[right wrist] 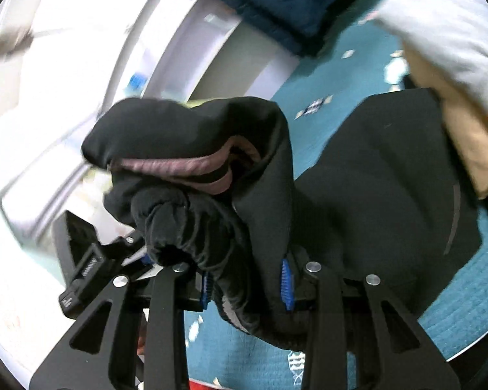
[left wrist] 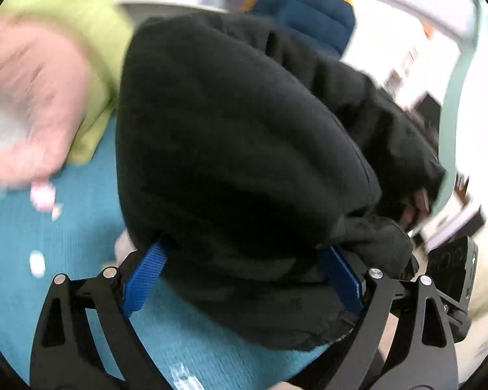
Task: Fold large clothes
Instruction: 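Place the hoodie bundle beside the grey clothes stack with both grippers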
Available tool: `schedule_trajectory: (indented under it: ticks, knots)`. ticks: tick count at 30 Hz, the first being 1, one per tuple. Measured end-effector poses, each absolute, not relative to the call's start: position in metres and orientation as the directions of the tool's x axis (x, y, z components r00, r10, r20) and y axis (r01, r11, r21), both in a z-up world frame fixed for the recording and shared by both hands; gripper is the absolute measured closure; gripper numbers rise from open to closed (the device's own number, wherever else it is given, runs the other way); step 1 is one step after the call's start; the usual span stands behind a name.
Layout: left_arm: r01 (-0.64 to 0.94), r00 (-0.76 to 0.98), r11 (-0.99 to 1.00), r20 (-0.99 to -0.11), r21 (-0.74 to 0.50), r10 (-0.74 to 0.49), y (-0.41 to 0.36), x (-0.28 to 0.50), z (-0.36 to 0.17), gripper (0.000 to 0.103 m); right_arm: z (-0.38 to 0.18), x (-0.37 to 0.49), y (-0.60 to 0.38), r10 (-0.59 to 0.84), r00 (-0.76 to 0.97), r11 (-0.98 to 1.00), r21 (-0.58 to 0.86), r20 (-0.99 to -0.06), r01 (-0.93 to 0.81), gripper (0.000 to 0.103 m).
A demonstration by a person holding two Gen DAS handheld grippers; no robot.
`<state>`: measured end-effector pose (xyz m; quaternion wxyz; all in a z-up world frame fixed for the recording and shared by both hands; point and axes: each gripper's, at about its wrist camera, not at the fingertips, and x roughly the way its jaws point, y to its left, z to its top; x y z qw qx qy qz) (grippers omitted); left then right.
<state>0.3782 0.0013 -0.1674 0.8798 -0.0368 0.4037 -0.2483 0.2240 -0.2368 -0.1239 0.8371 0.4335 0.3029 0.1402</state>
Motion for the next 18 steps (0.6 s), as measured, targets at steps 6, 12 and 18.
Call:
schedule_trajectory:
  ticks: [6,12,18]
  knots:
    - [0.539,0.432,0.800,-0.728,-0.264,-0.532,-0.084,0.422,-0.174,0.011,-0.148,0.224,-0.293,0.380,0.815,0.573,0.803,-0.438,0.165,0.073]
    - [0.578,0.301,0.782,-0.831,-0.231,-0.468,-0.158,0.472,-0.215,0.011,-0.186,0.234,-0.325,0.293,0.792,0.598,0.749,-0.535,0.284,0.073]
    - [0.567,0.255,0.810,-0.903,-0.151,-0.347,-0.198,0.515,-0.257,0.007,-0.195,0.253,-0.334,0.353,0.748,0.626,0.736,-0.561,0.257,0.066]
